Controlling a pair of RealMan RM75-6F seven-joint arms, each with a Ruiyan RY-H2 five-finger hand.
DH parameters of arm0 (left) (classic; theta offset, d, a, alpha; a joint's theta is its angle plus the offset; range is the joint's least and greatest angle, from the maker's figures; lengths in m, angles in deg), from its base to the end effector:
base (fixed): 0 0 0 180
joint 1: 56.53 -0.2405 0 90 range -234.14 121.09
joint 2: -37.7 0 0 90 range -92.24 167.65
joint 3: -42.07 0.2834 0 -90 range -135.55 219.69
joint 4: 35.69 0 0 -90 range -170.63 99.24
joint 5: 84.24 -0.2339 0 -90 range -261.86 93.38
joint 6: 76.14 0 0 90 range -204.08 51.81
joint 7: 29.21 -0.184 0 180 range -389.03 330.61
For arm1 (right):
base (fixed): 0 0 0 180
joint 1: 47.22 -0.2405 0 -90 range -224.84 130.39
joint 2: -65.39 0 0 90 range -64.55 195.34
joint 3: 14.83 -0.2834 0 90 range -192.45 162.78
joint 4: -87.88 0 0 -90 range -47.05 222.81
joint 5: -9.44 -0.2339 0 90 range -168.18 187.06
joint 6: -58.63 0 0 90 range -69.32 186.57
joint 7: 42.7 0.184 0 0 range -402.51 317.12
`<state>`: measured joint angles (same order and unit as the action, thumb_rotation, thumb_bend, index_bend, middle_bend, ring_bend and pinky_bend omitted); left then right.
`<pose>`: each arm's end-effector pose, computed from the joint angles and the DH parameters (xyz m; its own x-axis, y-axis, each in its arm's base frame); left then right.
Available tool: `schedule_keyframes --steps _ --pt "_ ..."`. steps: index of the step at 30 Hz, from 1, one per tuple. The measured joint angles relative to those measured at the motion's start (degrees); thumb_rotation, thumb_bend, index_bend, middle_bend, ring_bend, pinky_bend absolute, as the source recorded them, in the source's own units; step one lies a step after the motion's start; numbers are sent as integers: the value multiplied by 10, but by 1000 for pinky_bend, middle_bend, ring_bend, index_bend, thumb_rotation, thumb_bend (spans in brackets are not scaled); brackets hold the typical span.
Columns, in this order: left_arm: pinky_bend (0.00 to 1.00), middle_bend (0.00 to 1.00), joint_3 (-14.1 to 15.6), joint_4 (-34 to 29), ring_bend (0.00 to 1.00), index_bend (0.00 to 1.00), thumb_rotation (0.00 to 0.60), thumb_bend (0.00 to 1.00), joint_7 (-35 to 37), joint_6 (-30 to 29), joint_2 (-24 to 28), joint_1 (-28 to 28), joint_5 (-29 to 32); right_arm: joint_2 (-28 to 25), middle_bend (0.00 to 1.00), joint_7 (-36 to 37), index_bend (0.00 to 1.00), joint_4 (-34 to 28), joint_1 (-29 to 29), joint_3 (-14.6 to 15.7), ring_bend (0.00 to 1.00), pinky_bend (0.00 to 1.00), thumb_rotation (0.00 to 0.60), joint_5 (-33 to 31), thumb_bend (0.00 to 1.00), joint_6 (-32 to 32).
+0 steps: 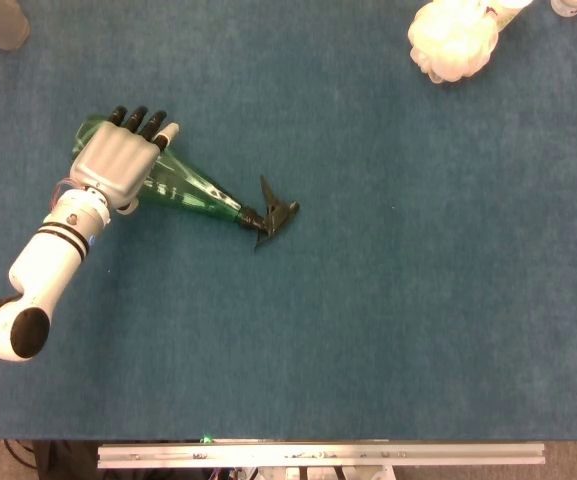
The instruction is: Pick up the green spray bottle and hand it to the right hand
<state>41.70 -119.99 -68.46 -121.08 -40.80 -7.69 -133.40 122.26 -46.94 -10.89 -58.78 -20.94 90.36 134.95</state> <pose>-0.2313 0.4174 -0.0251 0.8039 0.3340 0.4922 0.5944 -0.4201 -0.6857 -0.3178 -0.2744 0.1714 0.4627 -0.0489 0.8852 -0.8863 -0.0477 0.4607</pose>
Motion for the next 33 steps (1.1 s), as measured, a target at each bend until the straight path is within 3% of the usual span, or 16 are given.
schedule_keyframes --steps 6,11,19,33 --pt "357 177 14 27 118 223 600 223 17 -4 -10 -5 -41 0 194 7 101 3 1 1 155 312 600 -1 134 -1" --pt "441 249 20 40 180 329 600 223 54 -8 -12 -14 -87 -1 195 13 101 5 0 1 155 312 600 -2 134 -3" --pt "480 276 16 44 206 360 600 223 145 -8 -3 -29 -135 -5 195 11 101 -3 -6 2 155 312 600 3 134 -10" --pt "485 268 -14 -4 206 346 600 223 384 8 63 -58 -200 -29 194 44 101 -48 -35 -1 155 312 600 57 134 -28"
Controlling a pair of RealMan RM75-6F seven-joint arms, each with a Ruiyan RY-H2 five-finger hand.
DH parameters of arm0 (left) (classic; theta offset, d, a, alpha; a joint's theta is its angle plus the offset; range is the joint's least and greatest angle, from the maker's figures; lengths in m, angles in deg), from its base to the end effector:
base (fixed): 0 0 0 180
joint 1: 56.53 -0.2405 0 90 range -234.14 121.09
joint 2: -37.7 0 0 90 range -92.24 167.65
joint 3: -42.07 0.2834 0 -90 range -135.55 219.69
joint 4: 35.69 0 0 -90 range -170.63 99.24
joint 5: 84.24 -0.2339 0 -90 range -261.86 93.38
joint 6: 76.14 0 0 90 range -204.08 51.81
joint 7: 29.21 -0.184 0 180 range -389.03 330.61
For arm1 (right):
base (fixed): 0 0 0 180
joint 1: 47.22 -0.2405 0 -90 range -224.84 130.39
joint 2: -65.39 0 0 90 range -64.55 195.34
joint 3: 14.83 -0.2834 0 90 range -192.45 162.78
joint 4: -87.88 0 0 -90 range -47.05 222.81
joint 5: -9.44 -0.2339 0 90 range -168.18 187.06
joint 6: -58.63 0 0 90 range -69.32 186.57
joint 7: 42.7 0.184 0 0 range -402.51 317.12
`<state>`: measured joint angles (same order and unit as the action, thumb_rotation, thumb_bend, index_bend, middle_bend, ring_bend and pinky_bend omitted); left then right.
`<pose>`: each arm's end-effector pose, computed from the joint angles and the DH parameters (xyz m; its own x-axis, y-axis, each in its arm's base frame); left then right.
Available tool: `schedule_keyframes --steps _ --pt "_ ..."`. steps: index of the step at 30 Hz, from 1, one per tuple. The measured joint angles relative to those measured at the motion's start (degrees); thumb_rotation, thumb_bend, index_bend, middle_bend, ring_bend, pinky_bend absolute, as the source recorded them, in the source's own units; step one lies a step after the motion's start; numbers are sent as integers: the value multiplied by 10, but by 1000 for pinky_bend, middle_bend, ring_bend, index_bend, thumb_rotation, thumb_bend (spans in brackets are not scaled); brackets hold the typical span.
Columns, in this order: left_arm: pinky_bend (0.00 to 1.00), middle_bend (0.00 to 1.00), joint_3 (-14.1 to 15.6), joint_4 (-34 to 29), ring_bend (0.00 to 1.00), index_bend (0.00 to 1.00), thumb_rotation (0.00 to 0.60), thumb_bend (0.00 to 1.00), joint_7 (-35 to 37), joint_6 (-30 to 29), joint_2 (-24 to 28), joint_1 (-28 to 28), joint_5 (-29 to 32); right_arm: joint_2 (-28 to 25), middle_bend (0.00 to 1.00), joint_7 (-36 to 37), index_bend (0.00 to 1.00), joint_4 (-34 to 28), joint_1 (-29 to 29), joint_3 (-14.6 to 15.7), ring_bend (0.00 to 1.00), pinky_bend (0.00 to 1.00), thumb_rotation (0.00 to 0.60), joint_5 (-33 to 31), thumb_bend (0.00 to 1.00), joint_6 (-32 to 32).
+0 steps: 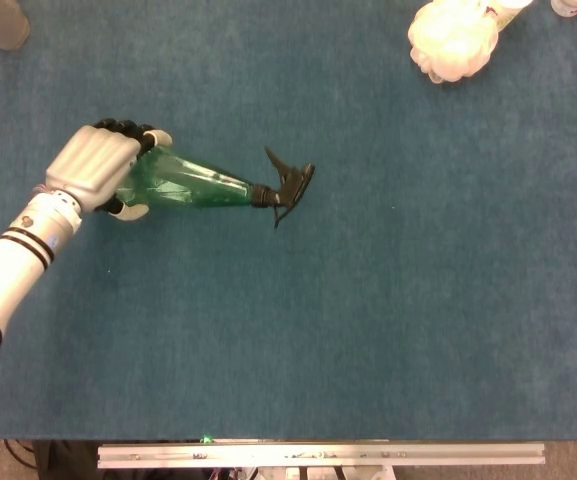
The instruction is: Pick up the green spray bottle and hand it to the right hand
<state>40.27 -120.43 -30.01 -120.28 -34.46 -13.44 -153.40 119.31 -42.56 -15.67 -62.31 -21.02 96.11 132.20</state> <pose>-0.2421 0.4059 0.0124 0.4874 0.4379 0.7554 0.8683 -0.3341 -0.3666 -0.2709 -0.2858 0.1639 0.3992 -0.0793 0.9134 -0.9026 -0.2092 0.3763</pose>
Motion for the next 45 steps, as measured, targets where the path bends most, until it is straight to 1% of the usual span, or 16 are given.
schedule_keyframes --steps 5,11,14,17,23,27,31,34,38,41,45 --pt "491 268 -15 -27 207 341 600 223 99 22 35 -7 -12 -5 194 11 101 -15 -23 0 155 312 600 35 134 -14" --pt "491 266 -29 -53 207 335 600 224 190 33 62 -18 -32 -1 195 12 101 -34 -48 -3 155 312 600 56 132 -30" --pt "491 264 -35 -63 207 334 600 223 221 35 72 -23 -43 6 195 10 101 -41 -60 -8 155 312 600 58 130 -34" --pt "491 260 -39 -71 207 333 600 224 233 32 75 -26 -52 14 194 1 101 -50 -68 -14 155 312 600 57 123 -35" --pt "491 257 -52 -93 207 331 600 223 284 24 76 -32 -56 31 194 5 101 -64 -77 -24 155 312 600 41 100 -35" --pt "491 255 -57 -102 206 330 600 223 288 17 72 -33 -61 47 194 8 101 -72 -86 -30 155 312 600 29 71 -37" --pt "491 255 -62 -110 206 330 600 224 282 9 67 -33 -55 59 194 4 101 -81 -97 -35 156 308 600 16 10 -48" --pt "491 254 -68 -123 206 330 600 223 280 3 64 -34 -44 72 195 4 101 -87 -104 -39 148 262 600 -1 0 -55" --pt "491 253 -76 -141 206 330 600 223 284 4 66 -34 -27 98 185 18 98 -90 -115 -44 97 179 600 -24 0 -65" --pt "491 253 -80 -146 206 329 600 223 286 4 66 -35 -19 113 159 32 71 -90 -125 -46 55 126 600 -37 0 -80" --pt "491 253 -84 -151 206 330 600 223 297 8 66 -35 -11 136 134 63 28 -88 -138 -50 30 98 600 -45 0 -94"
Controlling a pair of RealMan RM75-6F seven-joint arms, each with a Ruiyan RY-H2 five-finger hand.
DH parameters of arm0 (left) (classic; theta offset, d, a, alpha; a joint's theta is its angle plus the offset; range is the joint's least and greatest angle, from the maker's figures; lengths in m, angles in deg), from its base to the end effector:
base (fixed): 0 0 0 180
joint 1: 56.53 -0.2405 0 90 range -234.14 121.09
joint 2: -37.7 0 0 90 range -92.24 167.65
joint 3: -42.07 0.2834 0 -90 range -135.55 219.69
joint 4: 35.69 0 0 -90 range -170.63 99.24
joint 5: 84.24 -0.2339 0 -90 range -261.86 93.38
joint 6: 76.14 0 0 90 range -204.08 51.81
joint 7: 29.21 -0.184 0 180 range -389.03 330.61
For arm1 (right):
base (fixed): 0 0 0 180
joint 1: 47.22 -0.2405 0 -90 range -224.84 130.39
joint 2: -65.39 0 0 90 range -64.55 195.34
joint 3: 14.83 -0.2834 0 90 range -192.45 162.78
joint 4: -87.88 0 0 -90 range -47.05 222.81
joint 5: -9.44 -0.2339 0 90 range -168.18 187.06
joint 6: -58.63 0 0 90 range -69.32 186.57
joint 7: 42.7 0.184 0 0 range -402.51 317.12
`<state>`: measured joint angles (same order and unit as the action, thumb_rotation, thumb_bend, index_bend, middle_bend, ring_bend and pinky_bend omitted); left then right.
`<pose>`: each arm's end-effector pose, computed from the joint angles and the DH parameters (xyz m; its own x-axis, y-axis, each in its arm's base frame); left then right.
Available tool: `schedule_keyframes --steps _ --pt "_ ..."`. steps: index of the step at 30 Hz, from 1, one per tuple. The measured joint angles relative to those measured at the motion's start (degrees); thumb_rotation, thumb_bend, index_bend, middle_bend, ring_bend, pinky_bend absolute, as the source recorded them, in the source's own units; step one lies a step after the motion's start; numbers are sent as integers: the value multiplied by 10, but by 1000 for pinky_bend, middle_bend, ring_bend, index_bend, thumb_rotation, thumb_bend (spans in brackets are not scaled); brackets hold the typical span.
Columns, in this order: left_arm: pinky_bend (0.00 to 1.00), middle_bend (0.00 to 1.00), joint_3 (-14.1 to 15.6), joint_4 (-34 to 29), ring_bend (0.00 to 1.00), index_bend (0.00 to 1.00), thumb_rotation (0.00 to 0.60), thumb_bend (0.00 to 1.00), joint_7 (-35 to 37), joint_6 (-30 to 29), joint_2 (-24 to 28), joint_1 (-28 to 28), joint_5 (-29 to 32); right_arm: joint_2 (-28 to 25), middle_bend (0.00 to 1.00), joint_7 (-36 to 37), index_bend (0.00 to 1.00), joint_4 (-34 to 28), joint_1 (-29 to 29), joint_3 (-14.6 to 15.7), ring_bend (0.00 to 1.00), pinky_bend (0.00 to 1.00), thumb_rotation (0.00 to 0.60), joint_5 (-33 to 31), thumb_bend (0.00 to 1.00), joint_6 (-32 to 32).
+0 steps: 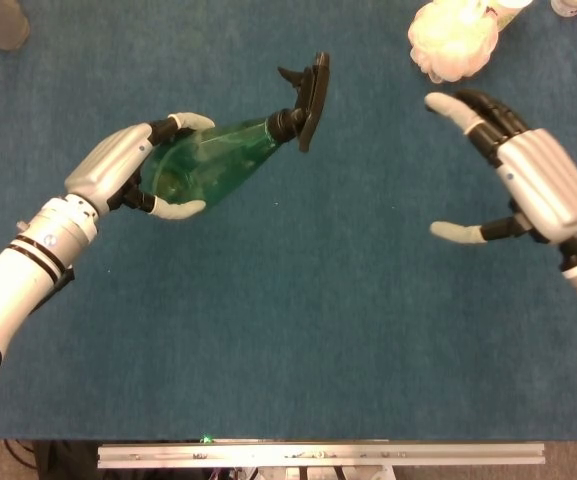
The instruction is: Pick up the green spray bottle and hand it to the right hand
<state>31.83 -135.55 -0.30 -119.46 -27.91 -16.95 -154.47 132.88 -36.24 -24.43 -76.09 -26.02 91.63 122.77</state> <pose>-0.1770 0.3832 0.0368 -0.1425 0.5643 0.8132 0.9657 -0.1009 0.2393 -0.1316 -0.3226 0.0696 0.0003 -0.2947 0.9556 -0.9090 -0.3984 -0.1226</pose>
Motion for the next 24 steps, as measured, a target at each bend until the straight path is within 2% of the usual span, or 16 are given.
schedule_keyframes --steps 10,24 --pt "491 253 -10 -5 206 330 600 223 34 2 -1 -6 -5 73 91 92 0 37 -22 -7 0 73 600 -10 0 -9" --pt "491 253 -6 4 206 330 600 224 64 -15 -20 -21 -24 88 87 123 0 43 -26 -17 0 73 600 -42 0 -9"
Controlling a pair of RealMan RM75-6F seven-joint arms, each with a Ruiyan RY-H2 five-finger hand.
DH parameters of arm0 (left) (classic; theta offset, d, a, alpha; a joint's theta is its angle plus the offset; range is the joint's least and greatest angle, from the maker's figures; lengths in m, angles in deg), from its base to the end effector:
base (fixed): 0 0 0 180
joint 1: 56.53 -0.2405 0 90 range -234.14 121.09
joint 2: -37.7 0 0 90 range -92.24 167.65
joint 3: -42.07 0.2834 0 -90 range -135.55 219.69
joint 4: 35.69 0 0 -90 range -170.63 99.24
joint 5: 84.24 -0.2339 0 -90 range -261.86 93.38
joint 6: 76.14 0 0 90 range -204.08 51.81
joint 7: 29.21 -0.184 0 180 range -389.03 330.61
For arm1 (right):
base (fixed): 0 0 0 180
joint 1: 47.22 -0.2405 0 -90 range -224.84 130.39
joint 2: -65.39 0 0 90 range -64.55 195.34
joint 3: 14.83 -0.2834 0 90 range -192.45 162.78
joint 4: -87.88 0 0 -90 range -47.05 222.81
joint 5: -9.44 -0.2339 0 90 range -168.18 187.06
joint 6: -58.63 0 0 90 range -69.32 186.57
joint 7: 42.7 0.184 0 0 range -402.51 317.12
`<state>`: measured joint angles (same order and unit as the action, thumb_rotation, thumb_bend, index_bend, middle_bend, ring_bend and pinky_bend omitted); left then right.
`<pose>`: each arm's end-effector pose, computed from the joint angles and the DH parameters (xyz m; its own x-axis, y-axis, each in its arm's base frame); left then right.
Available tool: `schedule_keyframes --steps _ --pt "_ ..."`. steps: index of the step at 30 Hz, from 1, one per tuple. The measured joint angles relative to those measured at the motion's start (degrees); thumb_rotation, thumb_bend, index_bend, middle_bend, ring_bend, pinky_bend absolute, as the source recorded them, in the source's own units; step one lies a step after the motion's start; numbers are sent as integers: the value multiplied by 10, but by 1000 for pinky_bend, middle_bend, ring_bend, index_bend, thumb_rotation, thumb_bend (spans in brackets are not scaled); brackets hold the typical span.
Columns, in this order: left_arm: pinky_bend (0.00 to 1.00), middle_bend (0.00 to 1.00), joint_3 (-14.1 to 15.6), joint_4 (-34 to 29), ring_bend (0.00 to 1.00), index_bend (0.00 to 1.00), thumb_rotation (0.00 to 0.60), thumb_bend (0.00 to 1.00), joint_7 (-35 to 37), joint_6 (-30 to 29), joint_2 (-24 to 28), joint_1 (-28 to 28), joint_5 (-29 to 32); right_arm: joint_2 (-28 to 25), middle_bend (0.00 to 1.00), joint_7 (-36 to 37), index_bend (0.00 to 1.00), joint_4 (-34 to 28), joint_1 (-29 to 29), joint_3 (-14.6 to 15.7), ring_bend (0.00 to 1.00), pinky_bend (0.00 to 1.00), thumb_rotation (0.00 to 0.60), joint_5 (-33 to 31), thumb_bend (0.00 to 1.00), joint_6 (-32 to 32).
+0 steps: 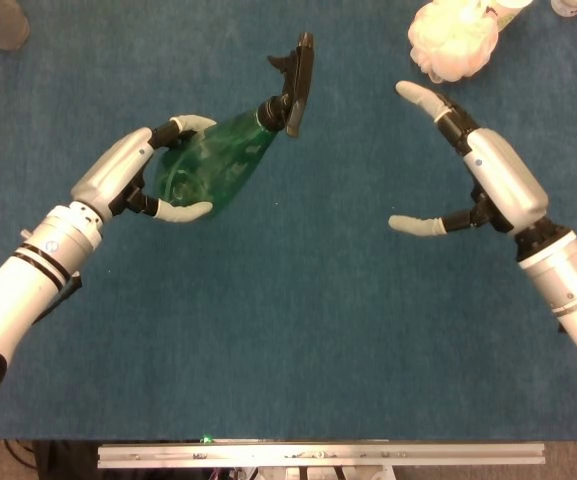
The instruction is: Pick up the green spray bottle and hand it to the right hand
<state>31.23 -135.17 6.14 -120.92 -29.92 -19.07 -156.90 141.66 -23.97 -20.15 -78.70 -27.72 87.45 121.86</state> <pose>-0.1777 0.3760 0.0293 -0.2639 0.5666 0.7806 0.9343 -0.0509 0.3528 -0.1166 -0.3366 0.0318 -0.2849 -0.3974 0.8723 -0.8645 -0.2866 -0.4129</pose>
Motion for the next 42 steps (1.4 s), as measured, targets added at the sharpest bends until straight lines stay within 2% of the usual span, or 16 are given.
schedule_keyframes --steps 15,22,42 --pt "491 253 4 11 206 330 600 223 -11 -9 -34 3 -12 17 78 32 0 1 1 -21 0 73 600 -19 0 14" --pt "491 252 -4 8 206 330 600 223 1 -4 -43 9 -6 48 72 27 0 3 -12 -38 0 72 600 -37 0 17" --pt "491 252 -9 21 205 330 600 223 -35 -11 -64 16 12 144 72 -22 0 7 -66 -89 0 49 600 -140 0 3"
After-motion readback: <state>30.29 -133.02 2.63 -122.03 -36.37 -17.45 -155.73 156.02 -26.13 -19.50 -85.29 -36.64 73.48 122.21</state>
